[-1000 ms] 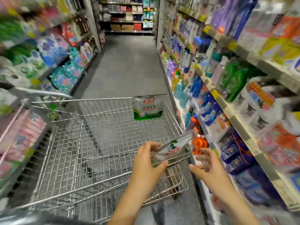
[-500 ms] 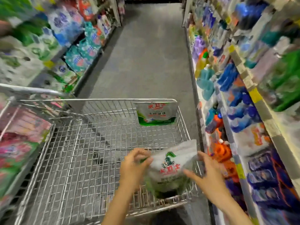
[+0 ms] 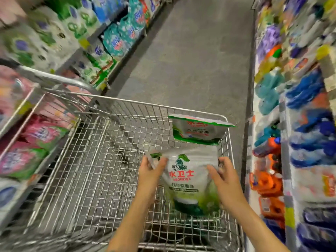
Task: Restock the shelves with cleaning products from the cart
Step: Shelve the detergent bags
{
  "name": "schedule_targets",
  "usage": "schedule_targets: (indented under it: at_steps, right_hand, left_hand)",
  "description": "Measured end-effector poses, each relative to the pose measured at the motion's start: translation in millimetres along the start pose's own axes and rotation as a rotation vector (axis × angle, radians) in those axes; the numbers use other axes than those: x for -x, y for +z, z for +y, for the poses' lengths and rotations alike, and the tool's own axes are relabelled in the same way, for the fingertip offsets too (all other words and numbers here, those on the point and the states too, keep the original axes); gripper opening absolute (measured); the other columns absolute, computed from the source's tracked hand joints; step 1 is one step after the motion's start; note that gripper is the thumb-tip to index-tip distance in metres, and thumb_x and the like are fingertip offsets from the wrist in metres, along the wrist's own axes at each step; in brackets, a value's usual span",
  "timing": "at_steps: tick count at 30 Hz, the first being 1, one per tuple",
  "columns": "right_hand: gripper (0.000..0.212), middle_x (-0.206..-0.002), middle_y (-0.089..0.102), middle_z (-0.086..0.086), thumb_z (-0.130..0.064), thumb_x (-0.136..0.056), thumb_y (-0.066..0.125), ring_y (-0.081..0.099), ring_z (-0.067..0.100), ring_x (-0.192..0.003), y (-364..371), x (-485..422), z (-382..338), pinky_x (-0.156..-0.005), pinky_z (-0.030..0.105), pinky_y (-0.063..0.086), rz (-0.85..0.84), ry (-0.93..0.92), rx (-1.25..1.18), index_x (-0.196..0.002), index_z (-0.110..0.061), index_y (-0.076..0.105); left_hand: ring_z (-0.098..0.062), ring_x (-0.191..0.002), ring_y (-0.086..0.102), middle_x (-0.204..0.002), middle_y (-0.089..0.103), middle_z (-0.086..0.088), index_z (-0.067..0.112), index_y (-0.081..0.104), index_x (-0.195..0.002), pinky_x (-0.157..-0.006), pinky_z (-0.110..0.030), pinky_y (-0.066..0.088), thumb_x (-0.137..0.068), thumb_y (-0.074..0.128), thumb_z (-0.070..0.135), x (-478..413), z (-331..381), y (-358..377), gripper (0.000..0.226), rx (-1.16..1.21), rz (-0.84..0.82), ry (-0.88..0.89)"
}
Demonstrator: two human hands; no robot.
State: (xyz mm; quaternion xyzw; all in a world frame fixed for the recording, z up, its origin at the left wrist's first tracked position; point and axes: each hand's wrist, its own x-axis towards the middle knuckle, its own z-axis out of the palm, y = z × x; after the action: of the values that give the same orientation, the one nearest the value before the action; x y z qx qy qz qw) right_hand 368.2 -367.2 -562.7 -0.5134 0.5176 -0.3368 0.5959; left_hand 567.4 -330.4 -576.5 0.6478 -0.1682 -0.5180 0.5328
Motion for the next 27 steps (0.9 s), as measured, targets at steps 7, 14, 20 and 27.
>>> schedule_targets:
  at_steps: [7,14,20,27]
  right_hand:
    - [0.010,-0.078,0.072,0.002,-0.005,-0.097,0.050,0.066,0.008,-0.066,8,-32,-59,-0.054,0.021,0.051,0.027,-0.146,-0.078,-0.094,-0.015,0.048]
    - [0.017,-0.085,0.076,0.000,-0.030,-0.084,0.062,0.071,0.013,-0.068,3,-37,-108,-0.050,0.027,0.055,0.051,-0.191,-0.290,-0.098,-0.025,0.053]
    - [0.040,-0.103,0.073,-0.010,-0.041,-0.070,0.068,0.071,0.010,-0.090,1,10,-114,-0.066,0.018,0.056,-0.047,-0.289,-0.169,-0.108,-0.029,0.061]
    - [0.040,-0.108,0.073,0.002,-0.037,-0.067,0.083,0.071,0.022,-0.097,15,88,-116,-0.073,0.027,0.058,0.251,-0.426,-0.275,-0.104,-0.032,0.069]
  left_hand:
    - [-0.007,-0.095,0.069,-0.105,0.073,0.003,0.018,0.059,-0.110,-0.072,-0.015,0.054,-0.067,0.074,0.035,-11,19,-15,0.049,-0.034,-0.170,0.069]
    - [-0.014,-0.092,0.071,-0.102,0.074,0.001,0.019,0.062,-0.107,-0.070,-0.022,0.057,-0.067,0.074,0.040,10,72,4,0.047,0.027,-0.131,0.315]
    - [-0.010,-0.083,0.072,-0.092,0.075,0.007,0.022,0.064,-0.100,-0.063,-0.021,0.057,-0.073,0.069,0.042,49,123,15,0.034,-0.015,-0.081,0.551]
    - [-0.017,-0.084,0.072,-0.092,0.075,0.001,0.019,0.064,-0.099,-0.065,-0.026,0.058,-0.067,0.071,0.046,97,140,10,0.042,-0.012,-0.288,0.647]
